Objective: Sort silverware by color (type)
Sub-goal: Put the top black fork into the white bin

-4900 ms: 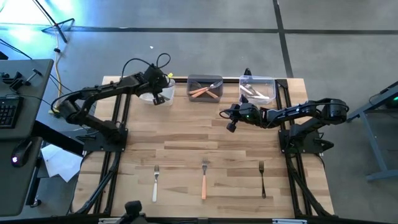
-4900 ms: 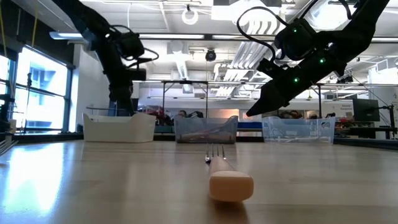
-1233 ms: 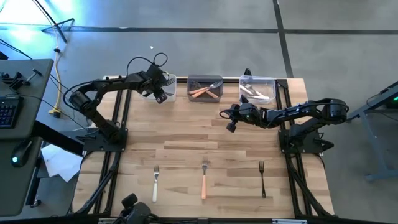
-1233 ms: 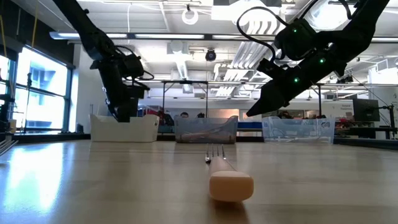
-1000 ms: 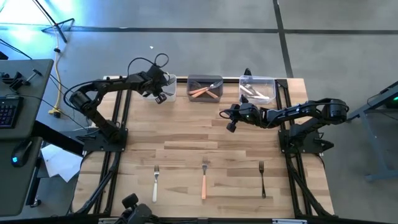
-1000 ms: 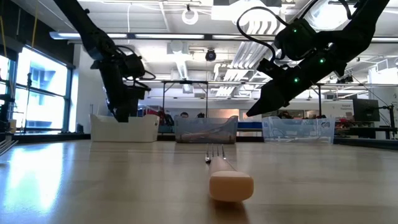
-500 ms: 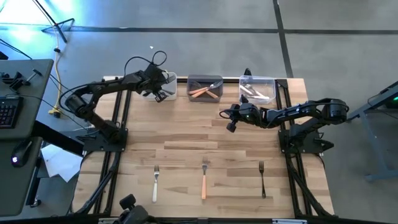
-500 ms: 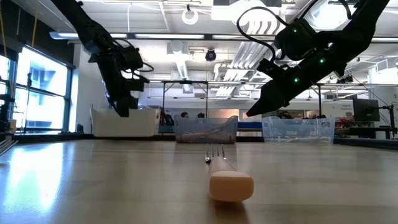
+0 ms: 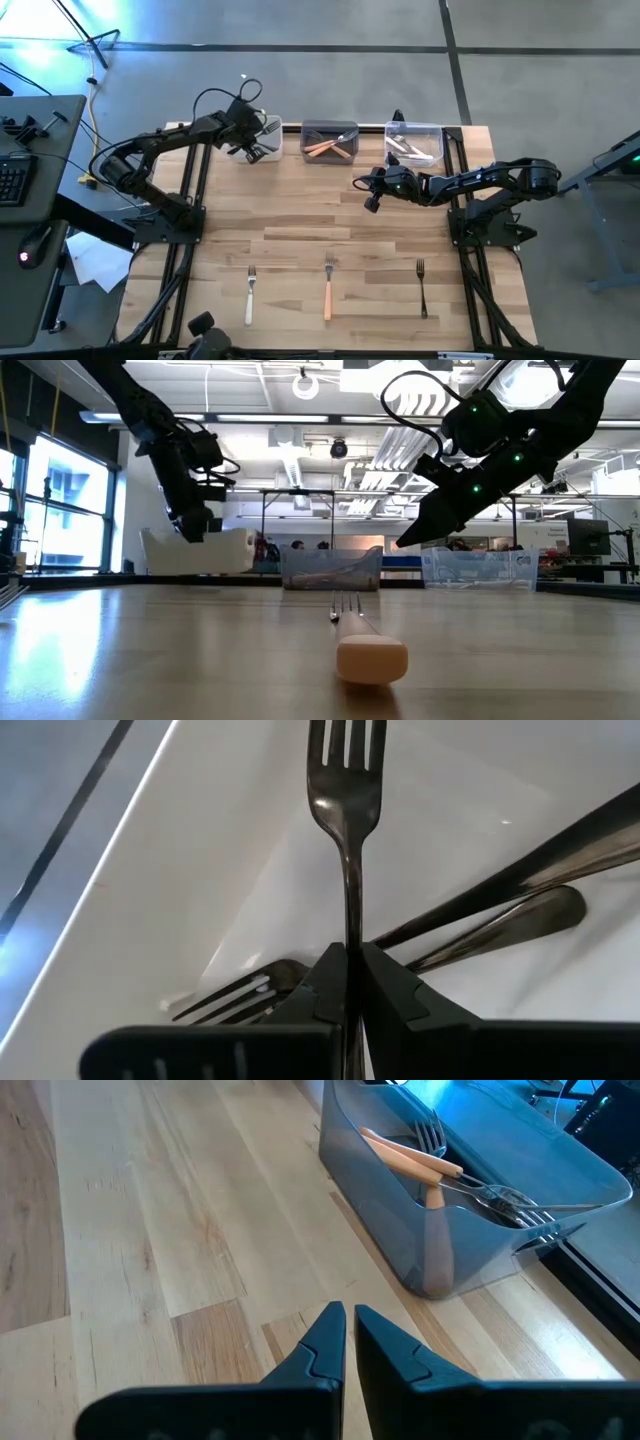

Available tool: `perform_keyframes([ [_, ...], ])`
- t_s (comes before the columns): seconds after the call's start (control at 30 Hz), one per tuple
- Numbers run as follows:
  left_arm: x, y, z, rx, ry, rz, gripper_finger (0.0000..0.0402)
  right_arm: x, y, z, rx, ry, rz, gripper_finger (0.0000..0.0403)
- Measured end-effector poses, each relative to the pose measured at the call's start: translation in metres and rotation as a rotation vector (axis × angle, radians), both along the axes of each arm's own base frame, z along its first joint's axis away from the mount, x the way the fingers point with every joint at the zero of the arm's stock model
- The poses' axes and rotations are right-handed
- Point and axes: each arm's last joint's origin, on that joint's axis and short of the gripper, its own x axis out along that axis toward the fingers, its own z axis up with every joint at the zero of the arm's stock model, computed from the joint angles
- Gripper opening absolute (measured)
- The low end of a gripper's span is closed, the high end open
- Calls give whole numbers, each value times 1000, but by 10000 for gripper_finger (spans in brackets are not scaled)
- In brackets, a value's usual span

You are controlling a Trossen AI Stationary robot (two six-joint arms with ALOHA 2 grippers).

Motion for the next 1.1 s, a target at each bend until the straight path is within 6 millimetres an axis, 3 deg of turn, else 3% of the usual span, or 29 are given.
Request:
perform_keyframes([
  [0.3,1,-6,-2,-3,94,-88,3,0,0,0,0,0,0,9],
  [0.83,-10,-1,-3,-183,-112,12,3,0,0,0,0,0,0,9],
  [1.1,-5,2,-1,-101,-104,24,3,0,0,0,0,1,0,9],
])
